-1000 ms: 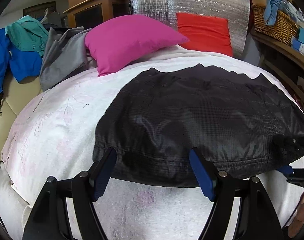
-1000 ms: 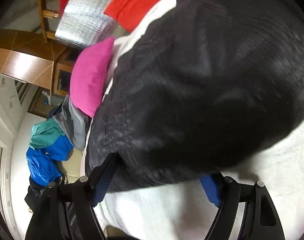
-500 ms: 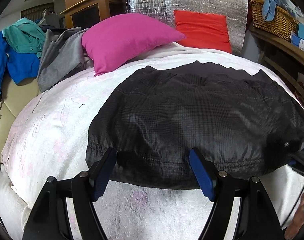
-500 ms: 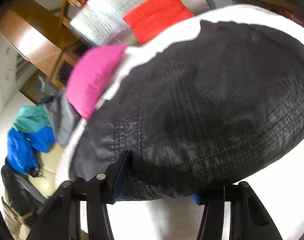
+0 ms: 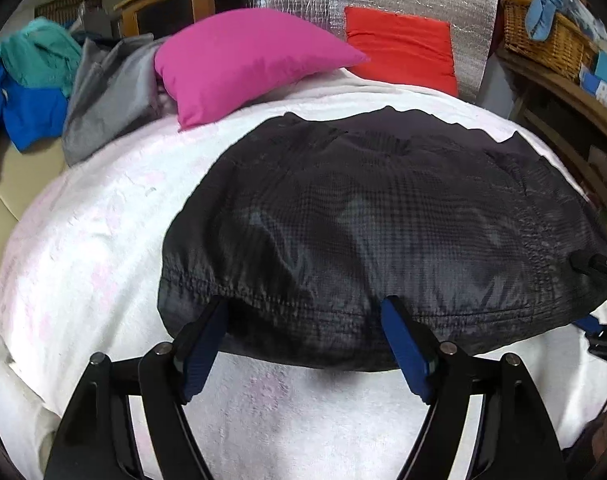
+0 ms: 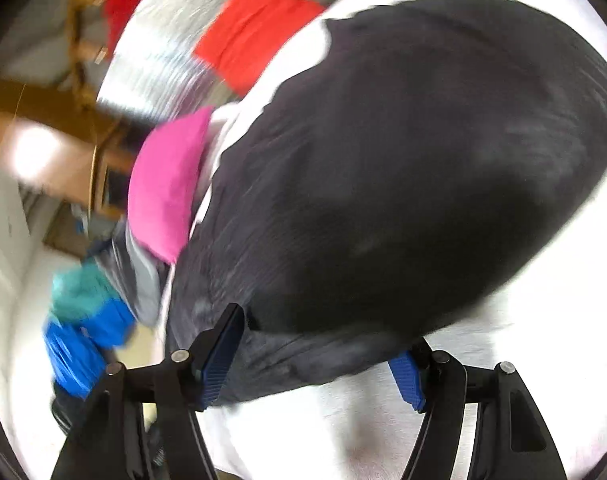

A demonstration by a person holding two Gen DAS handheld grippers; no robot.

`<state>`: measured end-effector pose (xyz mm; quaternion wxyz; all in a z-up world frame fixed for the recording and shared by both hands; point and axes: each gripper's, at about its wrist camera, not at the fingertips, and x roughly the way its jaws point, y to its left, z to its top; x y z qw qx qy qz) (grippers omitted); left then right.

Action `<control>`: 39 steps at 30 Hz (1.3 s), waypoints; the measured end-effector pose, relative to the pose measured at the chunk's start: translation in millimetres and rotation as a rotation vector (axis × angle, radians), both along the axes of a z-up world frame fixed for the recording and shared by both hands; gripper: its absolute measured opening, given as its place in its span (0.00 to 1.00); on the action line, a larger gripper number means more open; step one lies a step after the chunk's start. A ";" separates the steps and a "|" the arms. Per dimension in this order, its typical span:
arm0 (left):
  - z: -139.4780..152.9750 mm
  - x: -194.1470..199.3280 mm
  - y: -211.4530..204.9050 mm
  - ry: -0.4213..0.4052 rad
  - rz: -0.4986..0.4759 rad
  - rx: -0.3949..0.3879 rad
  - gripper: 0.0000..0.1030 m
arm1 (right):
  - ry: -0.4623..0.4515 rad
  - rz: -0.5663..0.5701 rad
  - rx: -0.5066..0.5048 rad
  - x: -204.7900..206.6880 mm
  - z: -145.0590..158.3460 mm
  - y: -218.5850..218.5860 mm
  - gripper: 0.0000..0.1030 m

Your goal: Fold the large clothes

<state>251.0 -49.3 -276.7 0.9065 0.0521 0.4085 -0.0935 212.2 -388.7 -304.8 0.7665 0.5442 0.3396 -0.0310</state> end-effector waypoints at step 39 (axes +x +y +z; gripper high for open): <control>-23.3 118.7 80.9 0.401 -0.127 -0.450 0.78 | -0.007 0.162 0.034 18.2 -23.7 -164.8 0.87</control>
